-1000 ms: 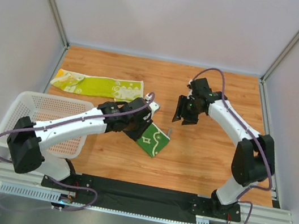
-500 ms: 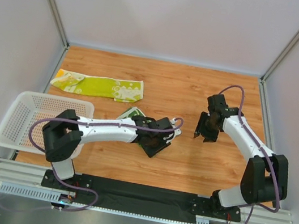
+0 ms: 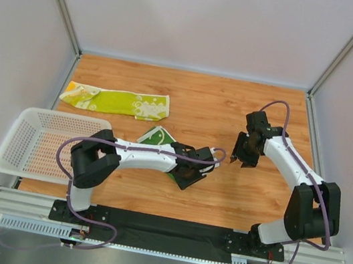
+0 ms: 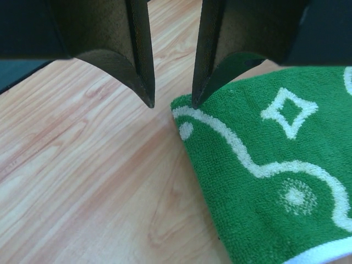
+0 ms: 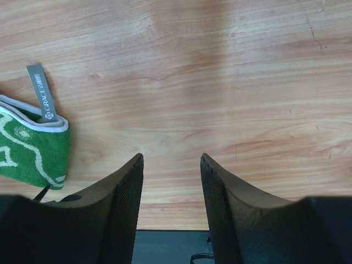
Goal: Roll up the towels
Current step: Fold the towel, then roll the towel
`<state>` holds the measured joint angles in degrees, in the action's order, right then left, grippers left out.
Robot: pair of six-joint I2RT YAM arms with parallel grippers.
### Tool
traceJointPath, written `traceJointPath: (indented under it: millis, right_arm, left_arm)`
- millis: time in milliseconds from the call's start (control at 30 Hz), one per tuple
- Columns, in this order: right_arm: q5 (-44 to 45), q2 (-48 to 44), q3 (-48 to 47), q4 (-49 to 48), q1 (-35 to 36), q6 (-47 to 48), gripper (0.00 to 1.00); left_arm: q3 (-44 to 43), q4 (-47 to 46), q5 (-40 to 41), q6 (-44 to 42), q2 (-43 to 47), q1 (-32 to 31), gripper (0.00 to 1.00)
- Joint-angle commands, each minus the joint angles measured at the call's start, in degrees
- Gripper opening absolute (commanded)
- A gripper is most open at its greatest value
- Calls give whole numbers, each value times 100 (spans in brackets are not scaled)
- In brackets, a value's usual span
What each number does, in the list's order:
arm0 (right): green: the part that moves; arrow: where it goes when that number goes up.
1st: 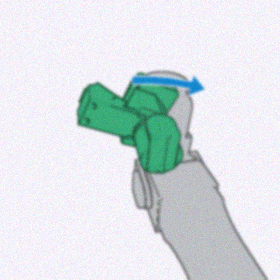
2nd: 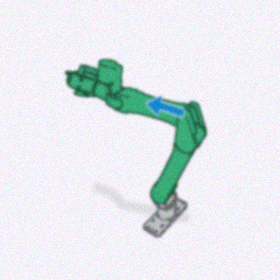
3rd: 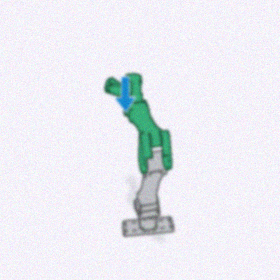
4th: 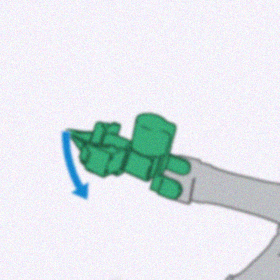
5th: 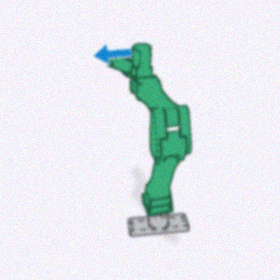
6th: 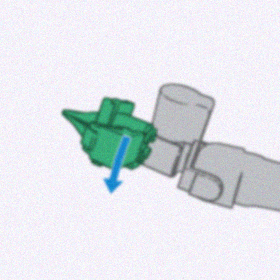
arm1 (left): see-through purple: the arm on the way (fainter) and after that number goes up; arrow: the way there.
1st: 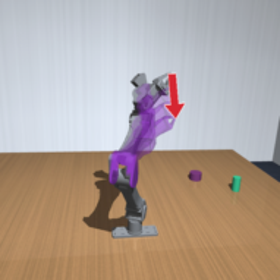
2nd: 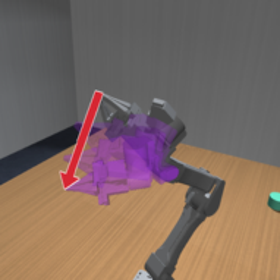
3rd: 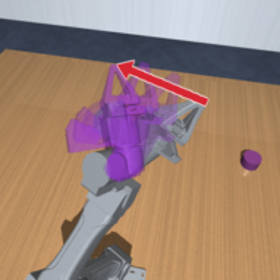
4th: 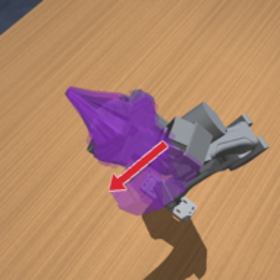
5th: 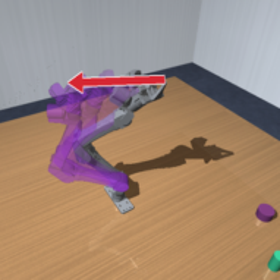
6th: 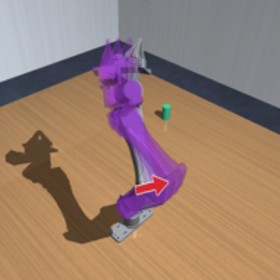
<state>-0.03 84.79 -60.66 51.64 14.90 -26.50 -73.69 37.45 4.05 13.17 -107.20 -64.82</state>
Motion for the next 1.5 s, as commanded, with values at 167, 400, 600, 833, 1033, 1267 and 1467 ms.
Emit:
traceJointPath:
  millis: [167, 400, 600, 833, 1033, 1267, 1467]
  right_arm:
    - [-129, 72, -15, -40, -31, 57, 47]
    - [-146, 309, -323, 48, -31, 110, 47]
    - [-146, 354, -376, 92, -39, 145, 47]
    - [-1592, 441, -227, -337, -48, 154, 48]
    - [-2509, 784, -227, -584, -66, -12, 50]
    - [-4355, 1294, 125, -1366, 13, -794, 56]
    - [-4338, 1628, 142, -1349, 365, -839, 57]
  left_arm:
    - [-5, -177, 447, -78, -11, -22, 42]
    - [399, -536, 245, -60, -135, -22, 43]
    - [768, -818, 16, -25, -205, -22, 41]
    - [681, -775, 87, -191, -65, -13, 8]
    - [180, -344, -193, -280, 14, 161, 3]
    - [127, -309, -827, 18, 673, 558, 1]
    - [197, -300, -897, 168, 876, 593, 1]
